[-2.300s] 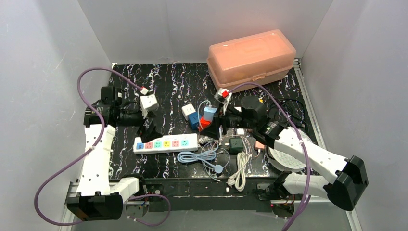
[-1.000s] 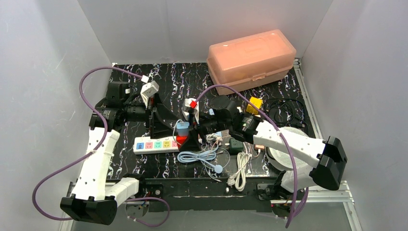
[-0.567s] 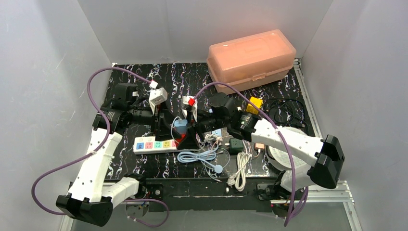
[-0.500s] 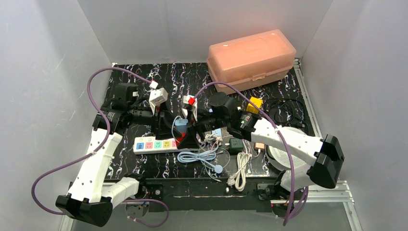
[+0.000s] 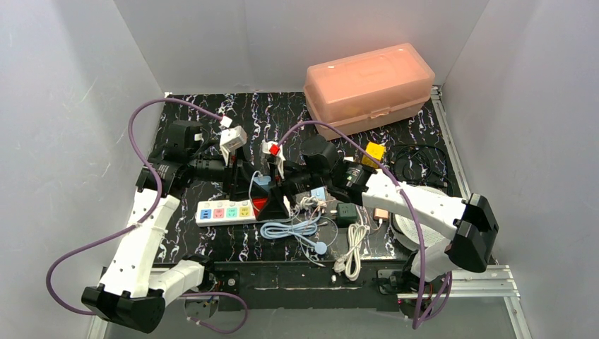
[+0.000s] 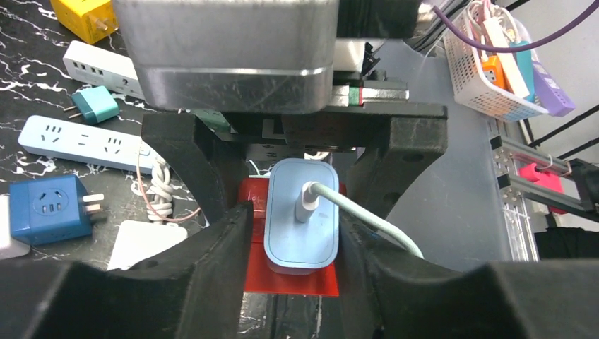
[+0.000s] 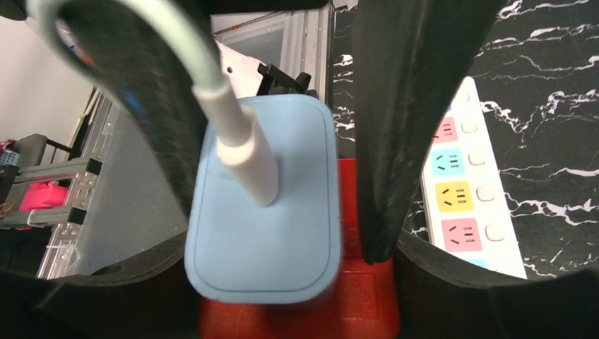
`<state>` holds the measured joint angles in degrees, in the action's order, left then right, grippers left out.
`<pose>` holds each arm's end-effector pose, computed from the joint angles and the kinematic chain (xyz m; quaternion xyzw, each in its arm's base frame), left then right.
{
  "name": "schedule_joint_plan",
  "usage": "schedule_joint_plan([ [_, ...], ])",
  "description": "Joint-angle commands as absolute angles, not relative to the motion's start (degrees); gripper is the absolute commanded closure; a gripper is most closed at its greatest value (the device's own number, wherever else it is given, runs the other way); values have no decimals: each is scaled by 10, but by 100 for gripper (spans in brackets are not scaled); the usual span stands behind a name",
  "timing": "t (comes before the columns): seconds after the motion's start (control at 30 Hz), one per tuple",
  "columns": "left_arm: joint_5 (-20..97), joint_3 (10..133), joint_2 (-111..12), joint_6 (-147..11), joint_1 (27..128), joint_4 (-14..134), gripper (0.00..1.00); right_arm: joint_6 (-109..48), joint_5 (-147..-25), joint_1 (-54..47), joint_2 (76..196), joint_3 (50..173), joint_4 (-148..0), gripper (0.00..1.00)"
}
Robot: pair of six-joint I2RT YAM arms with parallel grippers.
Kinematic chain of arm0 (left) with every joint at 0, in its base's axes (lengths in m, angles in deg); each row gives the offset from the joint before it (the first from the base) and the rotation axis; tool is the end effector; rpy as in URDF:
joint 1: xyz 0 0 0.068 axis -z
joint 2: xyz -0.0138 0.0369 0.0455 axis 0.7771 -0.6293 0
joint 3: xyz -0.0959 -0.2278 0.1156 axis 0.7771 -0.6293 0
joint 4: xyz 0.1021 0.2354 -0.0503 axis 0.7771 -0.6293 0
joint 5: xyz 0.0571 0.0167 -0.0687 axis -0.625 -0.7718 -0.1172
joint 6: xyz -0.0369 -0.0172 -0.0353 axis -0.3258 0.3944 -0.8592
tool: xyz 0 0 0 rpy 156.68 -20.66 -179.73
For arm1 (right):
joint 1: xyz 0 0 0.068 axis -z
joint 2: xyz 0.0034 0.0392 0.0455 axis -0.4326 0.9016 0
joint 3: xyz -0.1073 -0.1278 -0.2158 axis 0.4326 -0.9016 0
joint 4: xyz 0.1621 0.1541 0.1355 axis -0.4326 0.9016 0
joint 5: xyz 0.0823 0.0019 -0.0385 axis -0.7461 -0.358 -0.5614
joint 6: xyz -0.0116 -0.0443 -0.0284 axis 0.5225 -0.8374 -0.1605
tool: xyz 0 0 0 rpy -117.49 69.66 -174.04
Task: Pull the plug off the socket
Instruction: Remove the plug from the socket.
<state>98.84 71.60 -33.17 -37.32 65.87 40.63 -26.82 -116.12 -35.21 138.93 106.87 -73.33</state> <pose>0.1810 -0.0823 0.4481 0.5459 0.4640 -0.3905 0.5781 0.1489 0.3110 0.3522 -0.4968 0.5943 0.5430 0.3242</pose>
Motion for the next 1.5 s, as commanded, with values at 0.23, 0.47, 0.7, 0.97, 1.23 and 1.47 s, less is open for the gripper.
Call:
schedule_joint_plan([
  [0.23, 1033, 706, -319, -388, 665, 406, 100, -286, -1141, -359, 1384, 1120, -770, 77],
  [0.47, 1038, 707, -315, -386, 665, 409, 100, -286, -1108, -359, 1358, 1088, -800, 25],
  [0.7, 1033, 710, -311, -381, 665, 414, 100, -300, -1060, -358, 1308, 1065, -816, 19],
  [0.97, 1028, 718, -309, -384, 665, 423, 100, -310, -1014, -342, 1208, 998, -823, 16],
  [1.23, 1027, 718, -304, -408, 665, 461, 100, -284, -1028, -316, 1170, 949, -832, 14],
  [1.47, 1055, 728, -301, -420, 665, 469, 100, -269, -1081, -315, 1197, 936, -891, 13],
])
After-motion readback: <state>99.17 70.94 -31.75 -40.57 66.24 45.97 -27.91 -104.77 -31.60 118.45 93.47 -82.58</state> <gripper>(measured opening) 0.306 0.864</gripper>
